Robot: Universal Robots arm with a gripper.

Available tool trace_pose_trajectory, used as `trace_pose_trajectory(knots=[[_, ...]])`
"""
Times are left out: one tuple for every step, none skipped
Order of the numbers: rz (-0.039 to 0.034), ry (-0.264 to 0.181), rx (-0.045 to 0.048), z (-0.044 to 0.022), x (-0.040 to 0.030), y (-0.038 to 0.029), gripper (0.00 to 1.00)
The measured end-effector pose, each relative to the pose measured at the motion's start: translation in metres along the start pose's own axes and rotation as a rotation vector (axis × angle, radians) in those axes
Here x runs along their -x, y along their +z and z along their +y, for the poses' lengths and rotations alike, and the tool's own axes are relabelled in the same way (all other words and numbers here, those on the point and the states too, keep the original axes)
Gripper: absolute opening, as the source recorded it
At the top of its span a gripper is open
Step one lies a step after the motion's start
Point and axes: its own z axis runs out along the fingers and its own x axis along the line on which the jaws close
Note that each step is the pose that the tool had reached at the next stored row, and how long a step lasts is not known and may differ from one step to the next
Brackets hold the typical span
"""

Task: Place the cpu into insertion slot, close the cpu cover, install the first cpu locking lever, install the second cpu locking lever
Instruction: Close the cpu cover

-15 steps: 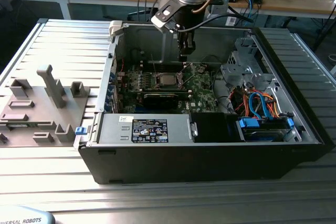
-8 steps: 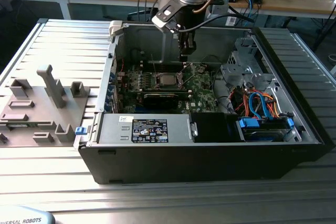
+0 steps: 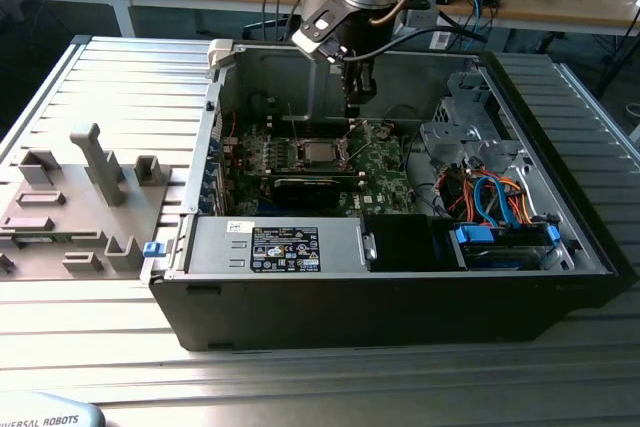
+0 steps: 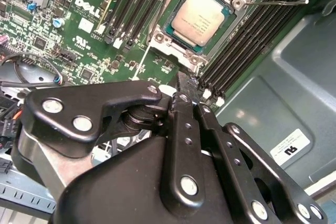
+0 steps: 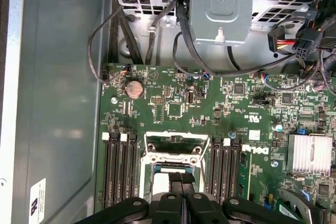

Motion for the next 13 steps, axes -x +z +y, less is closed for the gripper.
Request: trace_pose_trajectory(knots=[[0.0001, 0.000, 0.0000, 0.0005, 0.0000, 0.0000, 0.11], [0.0000, 0.000, 0.0000, 0.0007, 0.0000, 0.0000, 0.11], [0.0000, 0.000, 0.0000, 0.0009, 0.0000, 0.0000, 0.11], [0.0000, 0.000, 0.0000, 0.0014, 0.0001, 0.0000, 0.11], [0.0000, 0.000, 0.0000, 0.0017, 0.0001, 0.0000, 0.11], [0.0000, 0.000, 0.0000, 0.0021, 0.0001, 0.0000, 0.11], [0.0001, 0.000, 0.0000, 0.0023, 0.0001, 0.0000, 0.11], [0.0000, 0.000, 0.0000, 0.0025, 0.0001, 0.0000, 0.11], [0.0000, 0.000, 0.0000, 0.0026, 0.0001, 0.0000, 0.11], [0.0000, 0.000, 0.0000, 0.0028, 0.0002, 0.0000, 0.11], [0.0000, 0.000, 0.0000, 0.0030, 0.0002, 0.0000, 0.11], [0.0000, 0.000, 0.0001, 0.0034, 0.0002, 0.0000, 0.11], [0.0000, 0.000, 0.0000, 0.0038, 0.0002, 0.0000, 0.11]])
